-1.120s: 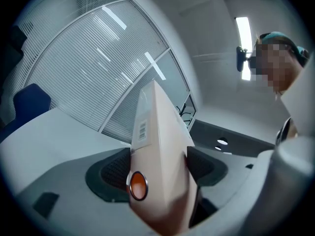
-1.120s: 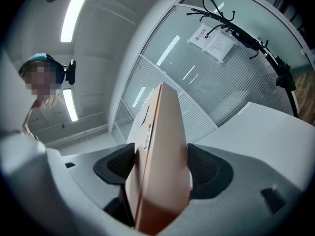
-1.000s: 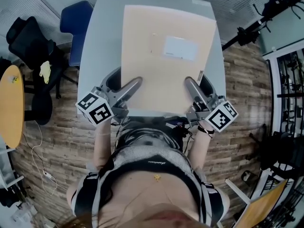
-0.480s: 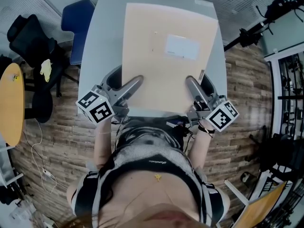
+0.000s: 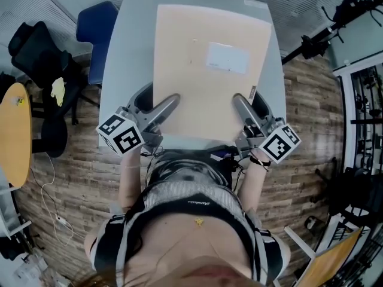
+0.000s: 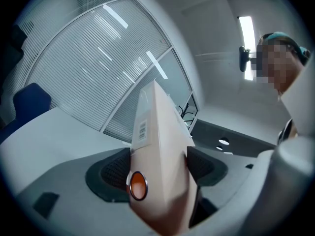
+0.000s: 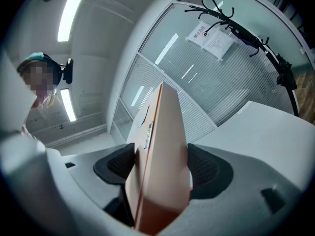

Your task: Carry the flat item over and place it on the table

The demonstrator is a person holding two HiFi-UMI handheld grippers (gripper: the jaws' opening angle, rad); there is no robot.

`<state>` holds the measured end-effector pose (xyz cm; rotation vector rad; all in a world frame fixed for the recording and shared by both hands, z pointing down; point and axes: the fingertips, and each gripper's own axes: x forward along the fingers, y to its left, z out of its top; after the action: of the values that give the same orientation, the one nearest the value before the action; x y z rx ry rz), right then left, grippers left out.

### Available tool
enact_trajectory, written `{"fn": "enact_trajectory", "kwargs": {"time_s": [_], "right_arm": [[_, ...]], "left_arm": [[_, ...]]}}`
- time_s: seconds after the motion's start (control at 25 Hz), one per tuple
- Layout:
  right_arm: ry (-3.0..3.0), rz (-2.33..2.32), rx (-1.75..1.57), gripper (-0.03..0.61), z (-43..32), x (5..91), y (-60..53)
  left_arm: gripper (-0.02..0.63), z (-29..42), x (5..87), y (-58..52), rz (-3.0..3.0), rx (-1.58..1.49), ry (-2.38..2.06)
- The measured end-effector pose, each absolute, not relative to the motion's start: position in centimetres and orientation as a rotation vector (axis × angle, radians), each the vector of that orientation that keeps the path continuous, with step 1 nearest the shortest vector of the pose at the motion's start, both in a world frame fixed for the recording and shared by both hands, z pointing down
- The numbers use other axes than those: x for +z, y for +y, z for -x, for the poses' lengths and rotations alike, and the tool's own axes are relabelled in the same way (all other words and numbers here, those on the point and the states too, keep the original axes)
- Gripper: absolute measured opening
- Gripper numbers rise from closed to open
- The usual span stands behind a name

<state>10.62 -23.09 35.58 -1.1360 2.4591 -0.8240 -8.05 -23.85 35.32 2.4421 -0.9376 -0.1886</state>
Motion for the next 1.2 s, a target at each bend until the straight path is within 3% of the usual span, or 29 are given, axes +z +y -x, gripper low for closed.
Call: {"fn": "enact_trajectory", "kwargs": {"time_s": [0.6, 1.2], "right_arm": [[2.458, 1.169, -0.894, 0.316, -11.0, 37.6, -25.4], [2.433, 1.219, -1.108, 0.322, -11.2, 44.4, -26.9]], "left_arm": [[0.356, 7.7, 37.5, -26.1, -2.395, -0.183, -0.941], [0.356, 7.5, 44.7, -27.5, -2.260, -0.139, -0.921]]}}
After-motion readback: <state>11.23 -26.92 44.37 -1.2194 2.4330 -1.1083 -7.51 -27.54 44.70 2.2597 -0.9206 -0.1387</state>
